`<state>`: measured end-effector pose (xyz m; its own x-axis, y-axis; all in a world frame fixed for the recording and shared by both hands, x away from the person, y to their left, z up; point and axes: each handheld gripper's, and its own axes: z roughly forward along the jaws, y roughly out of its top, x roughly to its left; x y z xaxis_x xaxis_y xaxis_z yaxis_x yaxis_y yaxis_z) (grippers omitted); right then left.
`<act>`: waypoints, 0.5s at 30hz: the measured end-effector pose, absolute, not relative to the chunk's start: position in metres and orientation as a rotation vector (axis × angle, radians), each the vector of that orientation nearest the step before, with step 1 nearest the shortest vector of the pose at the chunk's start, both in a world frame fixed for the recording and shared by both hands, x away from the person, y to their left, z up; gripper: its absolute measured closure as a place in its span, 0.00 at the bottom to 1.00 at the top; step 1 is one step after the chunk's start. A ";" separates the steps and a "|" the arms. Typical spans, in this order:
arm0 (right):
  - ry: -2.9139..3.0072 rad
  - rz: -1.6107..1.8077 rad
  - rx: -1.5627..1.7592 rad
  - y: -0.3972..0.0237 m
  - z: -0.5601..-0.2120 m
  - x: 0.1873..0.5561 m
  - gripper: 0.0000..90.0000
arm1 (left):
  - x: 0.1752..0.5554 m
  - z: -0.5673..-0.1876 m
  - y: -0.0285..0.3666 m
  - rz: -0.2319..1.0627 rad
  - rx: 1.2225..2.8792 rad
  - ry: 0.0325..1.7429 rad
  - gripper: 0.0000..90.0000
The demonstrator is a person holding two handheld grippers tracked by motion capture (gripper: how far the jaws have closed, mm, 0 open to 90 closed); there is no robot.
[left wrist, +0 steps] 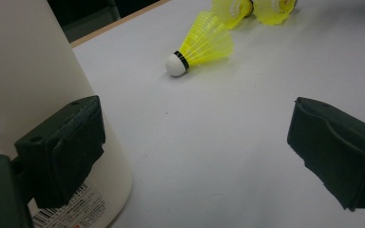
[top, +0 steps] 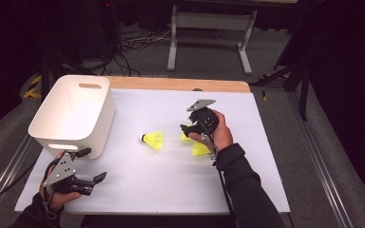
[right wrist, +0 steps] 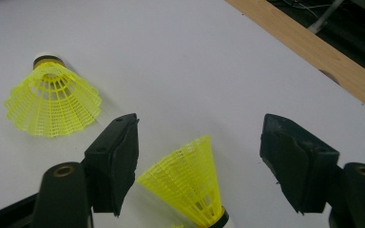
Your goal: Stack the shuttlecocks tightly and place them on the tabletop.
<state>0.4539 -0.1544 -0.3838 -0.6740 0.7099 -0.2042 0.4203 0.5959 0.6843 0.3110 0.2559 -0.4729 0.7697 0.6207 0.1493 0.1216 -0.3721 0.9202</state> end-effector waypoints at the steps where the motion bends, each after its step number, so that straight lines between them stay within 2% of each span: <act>1: 2.369 0.842 0.902 -0.154 -0.385 0.455 0.34 | 0.311 -0.473 0.256 0.591 1.906 0.565 0.07; 15: 2.385 0.851 0.946 -0.154 -0.397 0.466 0.37 | 0.314 -0.473 0.255 0.587 1.895 0.556 0.07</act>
<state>0.4656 -0.1543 -0.3966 -0.6719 0.7220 -0.1650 0.4547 0.5780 0.6777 0.3138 0.2554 -0.4729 0.7736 0.6163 0.1475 0.1130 -0.3632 0.9248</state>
